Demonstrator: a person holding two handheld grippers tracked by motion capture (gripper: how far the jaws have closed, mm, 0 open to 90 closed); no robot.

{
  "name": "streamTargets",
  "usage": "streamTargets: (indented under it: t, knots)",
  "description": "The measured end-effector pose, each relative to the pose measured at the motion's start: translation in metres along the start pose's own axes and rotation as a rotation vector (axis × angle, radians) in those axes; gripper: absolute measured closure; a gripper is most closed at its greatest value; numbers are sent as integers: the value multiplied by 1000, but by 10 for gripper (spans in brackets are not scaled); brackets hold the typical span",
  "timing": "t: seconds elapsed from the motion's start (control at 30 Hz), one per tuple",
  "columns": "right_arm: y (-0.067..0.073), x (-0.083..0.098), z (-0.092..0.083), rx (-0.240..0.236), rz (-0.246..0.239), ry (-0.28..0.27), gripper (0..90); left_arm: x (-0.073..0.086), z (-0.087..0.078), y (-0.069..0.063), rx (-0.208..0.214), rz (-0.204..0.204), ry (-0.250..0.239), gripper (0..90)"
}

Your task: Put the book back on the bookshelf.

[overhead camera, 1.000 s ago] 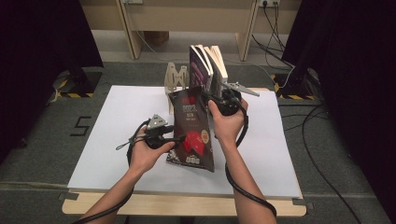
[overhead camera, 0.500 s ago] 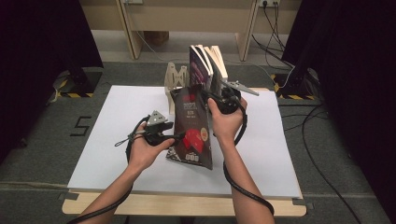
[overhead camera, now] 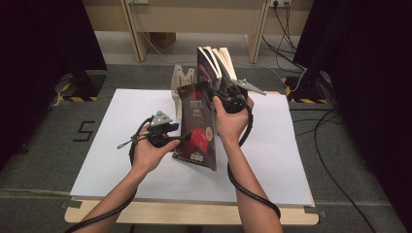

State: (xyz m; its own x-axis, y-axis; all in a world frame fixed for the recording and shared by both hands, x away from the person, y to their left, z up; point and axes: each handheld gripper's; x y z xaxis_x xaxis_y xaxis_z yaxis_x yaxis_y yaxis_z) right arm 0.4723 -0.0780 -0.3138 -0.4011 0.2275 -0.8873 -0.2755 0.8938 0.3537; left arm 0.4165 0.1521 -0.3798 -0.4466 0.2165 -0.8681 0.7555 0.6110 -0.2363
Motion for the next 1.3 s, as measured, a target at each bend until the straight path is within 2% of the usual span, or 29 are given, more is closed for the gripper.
streamTargets:
  t: [0.27,0.37,0.5,0.67,0.87,1.03,1.17,1.3]
  knots:
    - [2,-1,3,2,5,0,874,-7,8,0,11,-8,-1,346]
    - [3,-2,5,0,8,0,874,-11,11,-1,27,-19,-6,336]
    - [4,-2,7,1,9,0,874,-18,12,-4,51,-11,-15,317]
    - [6,0,7,1,0,5,874,-22,15,-10,72,18,-5,285]
    - [6,1,8,10,-3,7,874,-28,21,-19,89,24,-13,262]
    - [7,1,10,13,-5,8,873,-33,27,-24,85,31,-17,248]
    - [9,3,12,14,-15,12,873,-36,33,-21,66,39,-8,235]
    - [9,4,13,14,-15,15,872,-39,35,-22,67,48,-9,232]
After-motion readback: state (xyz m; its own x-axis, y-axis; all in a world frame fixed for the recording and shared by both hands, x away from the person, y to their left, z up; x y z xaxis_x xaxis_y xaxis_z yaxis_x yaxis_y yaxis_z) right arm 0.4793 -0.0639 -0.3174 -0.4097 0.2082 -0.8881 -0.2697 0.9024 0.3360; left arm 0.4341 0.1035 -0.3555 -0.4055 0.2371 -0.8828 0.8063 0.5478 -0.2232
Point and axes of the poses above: each handheld gripper's, and its own axes: z roughly forward along the jaws, x roughly out of its underside, y roughly to its left, and after that the axes turned 14 degrees about x, right-handed
